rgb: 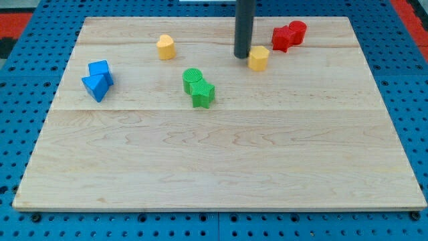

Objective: Move the hexagon below the red circle

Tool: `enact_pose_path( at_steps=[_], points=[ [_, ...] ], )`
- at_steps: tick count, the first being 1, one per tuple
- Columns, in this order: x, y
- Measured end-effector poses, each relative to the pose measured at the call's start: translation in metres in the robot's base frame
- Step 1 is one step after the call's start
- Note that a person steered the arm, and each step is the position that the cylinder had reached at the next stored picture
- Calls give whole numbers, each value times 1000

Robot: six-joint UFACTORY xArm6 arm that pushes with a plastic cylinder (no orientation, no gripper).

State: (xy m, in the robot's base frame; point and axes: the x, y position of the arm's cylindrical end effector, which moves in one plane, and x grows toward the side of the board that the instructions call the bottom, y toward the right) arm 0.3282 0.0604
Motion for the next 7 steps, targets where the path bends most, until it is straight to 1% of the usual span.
enact_pose_path(
  at_steps=[1,2,3,4,5,6,7],
  points=[
    [-4,29],
    [-19,22],
    [-10,58],
    [45,78],
    [54,79],
    [33,44],
    [33,44]
  ],
)
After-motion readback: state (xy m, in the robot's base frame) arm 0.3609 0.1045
